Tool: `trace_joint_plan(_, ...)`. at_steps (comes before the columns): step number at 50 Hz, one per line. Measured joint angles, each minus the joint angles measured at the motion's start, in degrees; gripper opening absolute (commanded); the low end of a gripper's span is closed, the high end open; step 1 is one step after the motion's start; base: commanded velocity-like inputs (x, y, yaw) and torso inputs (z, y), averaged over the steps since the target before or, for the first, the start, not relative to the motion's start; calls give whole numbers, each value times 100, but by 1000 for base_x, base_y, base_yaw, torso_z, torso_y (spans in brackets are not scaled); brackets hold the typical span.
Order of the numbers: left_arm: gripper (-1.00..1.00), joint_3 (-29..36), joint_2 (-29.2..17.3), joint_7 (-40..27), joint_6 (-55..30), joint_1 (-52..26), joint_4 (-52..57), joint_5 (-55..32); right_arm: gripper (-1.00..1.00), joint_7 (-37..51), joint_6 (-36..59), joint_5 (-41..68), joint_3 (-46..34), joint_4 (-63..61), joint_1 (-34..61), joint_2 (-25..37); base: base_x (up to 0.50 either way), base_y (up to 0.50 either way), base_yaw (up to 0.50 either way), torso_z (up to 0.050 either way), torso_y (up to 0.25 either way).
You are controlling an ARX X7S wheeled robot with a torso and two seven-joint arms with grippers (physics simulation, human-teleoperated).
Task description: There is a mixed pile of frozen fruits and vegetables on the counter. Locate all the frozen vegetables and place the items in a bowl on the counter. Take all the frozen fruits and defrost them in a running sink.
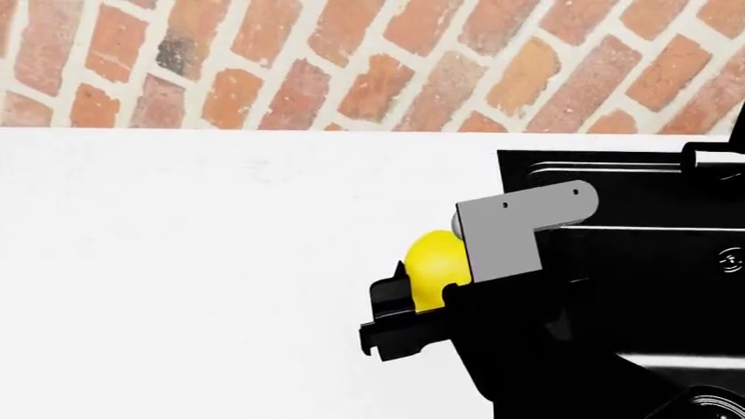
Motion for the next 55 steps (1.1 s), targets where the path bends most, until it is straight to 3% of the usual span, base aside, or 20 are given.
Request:
trace_joint_plan(14,100,204,77,1113,-126,236,15,1475,-100,-66,-129,-124,-155,-42,-126,81,0,0,0,0,0)
trace_joint_plan(24,100,1568,-539,2570,1033,728,-92,3861,-100,-60,-143,-108,-174,-128,-188,131,0,0,0,0,0)
trace_joint_plan(34,100,2205,-785,3161,1569,858,-279,4900,-100,-59,-174,-79,-167,-161,-255,158,0,0,0,0,0)
trace_joint_plan(35,-100,2240,-795,3184,1597,856,-292,4944,-100,-59,-179,-77,-166,-161,-261,160,0,0,0,0,0)
trace_joint_plan(46,-100,2455,-872,3212,1694,715,-312,5046,-100,-63,-229,-61,-159,-165,-328,180,0,0,0,0,0)
trace_joint_plan(55,-100,2260,-1068,2540,1744,259,-253,4189,-100,130,-214,67,37,-555,-422,314,0,0,0,0,0)
